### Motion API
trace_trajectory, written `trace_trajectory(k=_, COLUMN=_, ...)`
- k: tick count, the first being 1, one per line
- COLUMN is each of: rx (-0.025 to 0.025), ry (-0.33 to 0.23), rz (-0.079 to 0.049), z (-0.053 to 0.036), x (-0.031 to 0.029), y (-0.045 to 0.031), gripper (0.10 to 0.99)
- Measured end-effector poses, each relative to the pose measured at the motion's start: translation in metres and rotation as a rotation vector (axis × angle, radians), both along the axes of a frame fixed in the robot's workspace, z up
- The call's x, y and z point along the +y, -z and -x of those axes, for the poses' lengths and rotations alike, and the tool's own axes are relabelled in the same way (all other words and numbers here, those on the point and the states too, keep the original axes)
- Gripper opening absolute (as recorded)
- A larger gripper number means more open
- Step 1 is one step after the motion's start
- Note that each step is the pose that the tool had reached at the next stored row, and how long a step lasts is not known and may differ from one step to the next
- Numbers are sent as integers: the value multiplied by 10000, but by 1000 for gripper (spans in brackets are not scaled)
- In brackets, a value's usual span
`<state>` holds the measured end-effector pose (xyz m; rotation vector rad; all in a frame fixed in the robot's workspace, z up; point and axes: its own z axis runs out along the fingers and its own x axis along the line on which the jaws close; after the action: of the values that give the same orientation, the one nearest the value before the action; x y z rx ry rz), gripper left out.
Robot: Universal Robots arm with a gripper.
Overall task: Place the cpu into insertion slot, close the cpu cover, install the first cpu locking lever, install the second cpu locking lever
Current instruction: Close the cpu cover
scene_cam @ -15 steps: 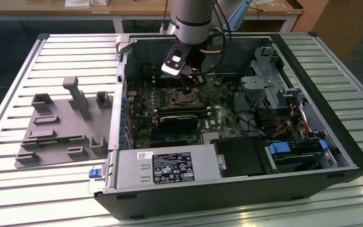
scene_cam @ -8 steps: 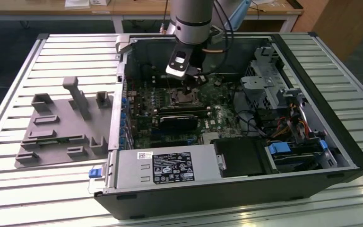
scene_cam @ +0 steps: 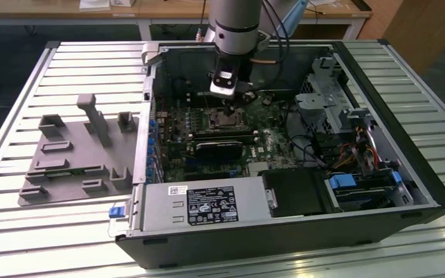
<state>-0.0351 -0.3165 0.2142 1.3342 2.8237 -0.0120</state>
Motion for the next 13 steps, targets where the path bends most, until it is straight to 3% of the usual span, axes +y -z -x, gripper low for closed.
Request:
trace_trajectory(k=7, rx=-1, ry=-1272, rz=0, z=0, x=0, y=3, gripper=102)
trace_trajectory(k=13, rx=9, ry=-1983, rz=126, z=6, x=0, y=3, gripper=102)
